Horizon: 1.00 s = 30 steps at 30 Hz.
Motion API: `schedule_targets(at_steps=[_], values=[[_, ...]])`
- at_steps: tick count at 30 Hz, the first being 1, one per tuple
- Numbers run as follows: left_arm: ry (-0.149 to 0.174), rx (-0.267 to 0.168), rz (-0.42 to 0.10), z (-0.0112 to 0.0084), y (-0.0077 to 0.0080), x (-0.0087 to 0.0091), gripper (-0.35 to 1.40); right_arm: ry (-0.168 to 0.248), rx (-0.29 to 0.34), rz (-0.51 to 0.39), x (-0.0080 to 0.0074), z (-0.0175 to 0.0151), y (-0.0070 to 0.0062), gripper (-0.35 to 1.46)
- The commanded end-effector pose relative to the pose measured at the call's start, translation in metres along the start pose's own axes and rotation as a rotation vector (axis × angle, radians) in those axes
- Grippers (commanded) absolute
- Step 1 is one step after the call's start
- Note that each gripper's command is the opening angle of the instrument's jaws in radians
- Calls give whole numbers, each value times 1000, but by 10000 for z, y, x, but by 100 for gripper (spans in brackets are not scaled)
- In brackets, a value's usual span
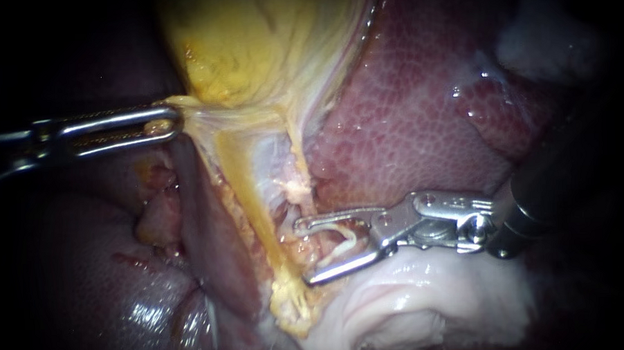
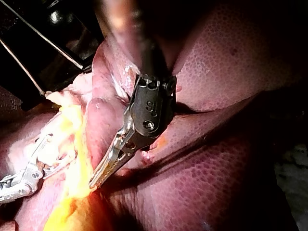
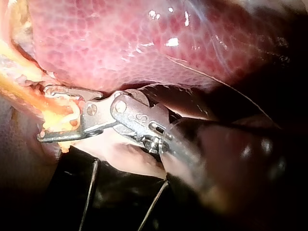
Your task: Clipping first clip left tube
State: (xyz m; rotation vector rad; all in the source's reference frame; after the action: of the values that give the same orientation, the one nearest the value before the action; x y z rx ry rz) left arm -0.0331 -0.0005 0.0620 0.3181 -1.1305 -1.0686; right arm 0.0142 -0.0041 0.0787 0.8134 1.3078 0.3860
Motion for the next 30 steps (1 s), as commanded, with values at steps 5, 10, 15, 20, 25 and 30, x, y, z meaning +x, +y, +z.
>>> schedule_targets(at_steps=[5, 10, 15, 20, 25, 30], values=[[0, 1, 0, 1, -1, 0, -35, -1, -6, -4, -7, 16, 4, 60], [0, 0, 0, 1, -1, 0, -35, -6, 4, -14, -19, 37, 9, 60], [0, 0, 0, 1, -1, 0, -35, -13, 25, -22, -28, 55, 11, 60], [1, 1, 0, 1, 0, 0, -35, -19, 56, -14, -32, 61, 6, 60], [1, 3, 0, 0, 3, 0, -35, -19, 117, 8, -30, 55, -8, 60], [2, 5, 0, 1, 9, 1, -35, 9, 172, 39, -24, 55, -18, 60]])
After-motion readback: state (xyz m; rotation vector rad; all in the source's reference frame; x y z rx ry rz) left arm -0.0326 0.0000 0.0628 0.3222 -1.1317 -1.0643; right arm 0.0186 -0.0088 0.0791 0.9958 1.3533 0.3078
